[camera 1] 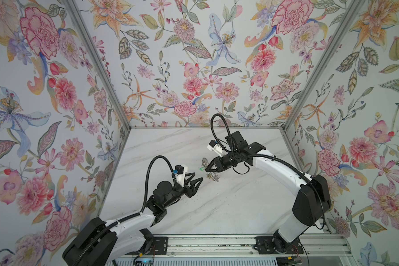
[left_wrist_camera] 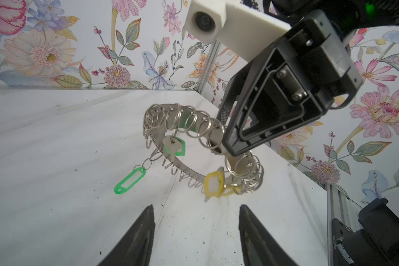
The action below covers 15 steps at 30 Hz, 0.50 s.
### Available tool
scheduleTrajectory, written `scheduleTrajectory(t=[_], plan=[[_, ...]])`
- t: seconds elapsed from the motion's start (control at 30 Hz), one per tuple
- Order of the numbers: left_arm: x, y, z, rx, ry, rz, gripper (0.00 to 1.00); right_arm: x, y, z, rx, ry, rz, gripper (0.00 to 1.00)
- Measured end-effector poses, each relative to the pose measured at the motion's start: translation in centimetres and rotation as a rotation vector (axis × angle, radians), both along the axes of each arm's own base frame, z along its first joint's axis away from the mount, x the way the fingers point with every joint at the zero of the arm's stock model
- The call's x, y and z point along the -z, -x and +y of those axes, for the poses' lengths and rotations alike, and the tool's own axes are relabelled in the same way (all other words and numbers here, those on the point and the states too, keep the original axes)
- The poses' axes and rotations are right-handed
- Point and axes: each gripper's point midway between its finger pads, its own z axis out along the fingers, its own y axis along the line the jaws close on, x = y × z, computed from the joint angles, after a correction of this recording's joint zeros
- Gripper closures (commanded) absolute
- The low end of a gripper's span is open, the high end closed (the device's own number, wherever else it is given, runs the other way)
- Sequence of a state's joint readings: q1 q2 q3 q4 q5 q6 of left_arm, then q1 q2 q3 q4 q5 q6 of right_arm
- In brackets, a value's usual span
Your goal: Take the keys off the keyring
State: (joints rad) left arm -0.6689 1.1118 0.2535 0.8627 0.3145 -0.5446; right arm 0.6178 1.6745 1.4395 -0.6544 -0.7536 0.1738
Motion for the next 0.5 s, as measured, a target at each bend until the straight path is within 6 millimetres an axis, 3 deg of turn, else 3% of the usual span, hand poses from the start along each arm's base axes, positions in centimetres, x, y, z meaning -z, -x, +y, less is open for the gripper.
scheduleTrajectory(t=[0.23, 0.37, 0.5], plan=[[0.1, 0.0, -1.3, 0.059, -0.005, 0.002, 0.41, -0.4, 0.6, 0.2, -0.018, -0.025, 0.023, 0.83], [0.4, 0.1, -1.8, 0.084, -0.008, 0.006, 0.51, -0.3, 0.9, 0.2, -0.023, -0.033, 0.040, 0.83], [0.7, 0.1, -1.9, 0.085, -0.013, 0.010, 0.52, -0.8, 1.3, 0.2, -0.028, -0.051, 0.043, 0.83]])
